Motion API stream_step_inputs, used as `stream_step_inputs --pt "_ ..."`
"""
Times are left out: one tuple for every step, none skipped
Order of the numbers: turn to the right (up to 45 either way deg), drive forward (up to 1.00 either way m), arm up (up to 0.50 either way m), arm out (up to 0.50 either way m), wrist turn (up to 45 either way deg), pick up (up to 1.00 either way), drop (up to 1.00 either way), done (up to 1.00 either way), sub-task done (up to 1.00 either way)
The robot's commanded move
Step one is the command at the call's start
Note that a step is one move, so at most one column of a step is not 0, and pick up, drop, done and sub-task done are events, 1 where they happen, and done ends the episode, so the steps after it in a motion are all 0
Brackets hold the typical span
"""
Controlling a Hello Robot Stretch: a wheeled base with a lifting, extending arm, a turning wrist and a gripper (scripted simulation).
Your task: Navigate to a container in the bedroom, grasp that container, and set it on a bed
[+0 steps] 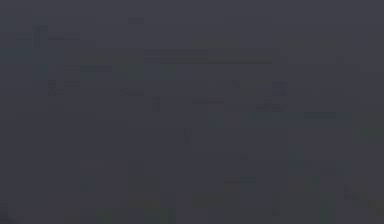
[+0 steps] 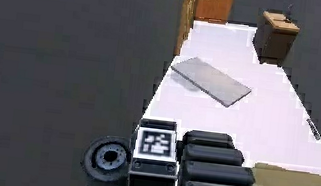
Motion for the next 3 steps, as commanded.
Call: stream_step_inputs --pt "-45.0 0.00 0.00 0.00 0.0 0.00 0.00 0.00 0.00" --pt "-45.0 0.00 0.00 0.00 0.0 0.00 0.00 0.00 0.00" --pt "-30.0 0.00 0.00 0.00 0.0 0.00 0.00 0.00 0.00"
